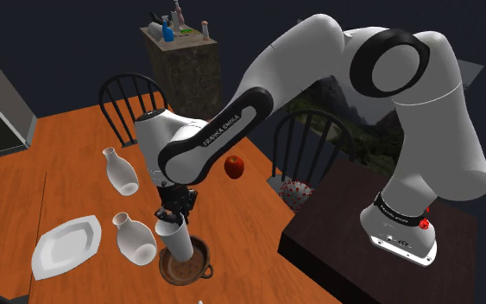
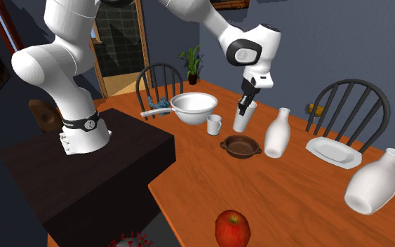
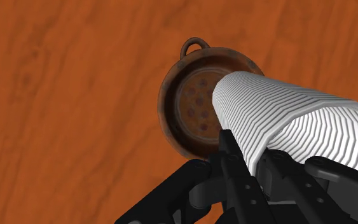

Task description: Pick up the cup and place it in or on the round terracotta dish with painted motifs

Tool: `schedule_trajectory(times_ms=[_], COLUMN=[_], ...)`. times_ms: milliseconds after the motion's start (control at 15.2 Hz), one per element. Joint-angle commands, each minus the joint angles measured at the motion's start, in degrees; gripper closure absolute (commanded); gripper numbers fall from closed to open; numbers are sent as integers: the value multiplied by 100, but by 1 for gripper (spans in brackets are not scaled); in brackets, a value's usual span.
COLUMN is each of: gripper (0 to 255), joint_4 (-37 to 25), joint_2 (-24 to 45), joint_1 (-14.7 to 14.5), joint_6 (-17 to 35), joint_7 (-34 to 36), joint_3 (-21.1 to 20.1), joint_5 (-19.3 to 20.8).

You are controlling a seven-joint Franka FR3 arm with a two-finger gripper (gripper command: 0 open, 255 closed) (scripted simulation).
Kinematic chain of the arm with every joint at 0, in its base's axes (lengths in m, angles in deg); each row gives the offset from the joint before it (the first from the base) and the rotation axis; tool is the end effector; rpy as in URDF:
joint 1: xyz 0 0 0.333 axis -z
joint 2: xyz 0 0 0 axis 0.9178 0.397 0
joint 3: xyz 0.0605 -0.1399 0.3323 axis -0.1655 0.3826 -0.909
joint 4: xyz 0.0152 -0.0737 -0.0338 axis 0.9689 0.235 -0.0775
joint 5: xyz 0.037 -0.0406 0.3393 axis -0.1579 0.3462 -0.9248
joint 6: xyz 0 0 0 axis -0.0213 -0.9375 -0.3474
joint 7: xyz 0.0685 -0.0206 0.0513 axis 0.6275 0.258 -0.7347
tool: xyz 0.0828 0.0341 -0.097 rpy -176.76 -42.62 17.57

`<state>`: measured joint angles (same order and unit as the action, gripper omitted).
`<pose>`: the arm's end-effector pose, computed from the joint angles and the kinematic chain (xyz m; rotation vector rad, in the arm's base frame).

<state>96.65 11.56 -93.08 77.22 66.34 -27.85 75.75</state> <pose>0.5018 0.4378 0.3007 -3.0211 -0.0158 0.2806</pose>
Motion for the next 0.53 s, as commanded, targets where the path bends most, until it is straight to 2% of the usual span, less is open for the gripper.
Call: schedule_trajectory(times_ms=[0, 462], gripper=[255, 255], joint_4=[3, 9], joint_2=[97, 448], joint_1=[-7, -53], joint_6=[100, 450], joint_7=[-14, -42], joint_3=[16, 71], joint_5=[17, 74])
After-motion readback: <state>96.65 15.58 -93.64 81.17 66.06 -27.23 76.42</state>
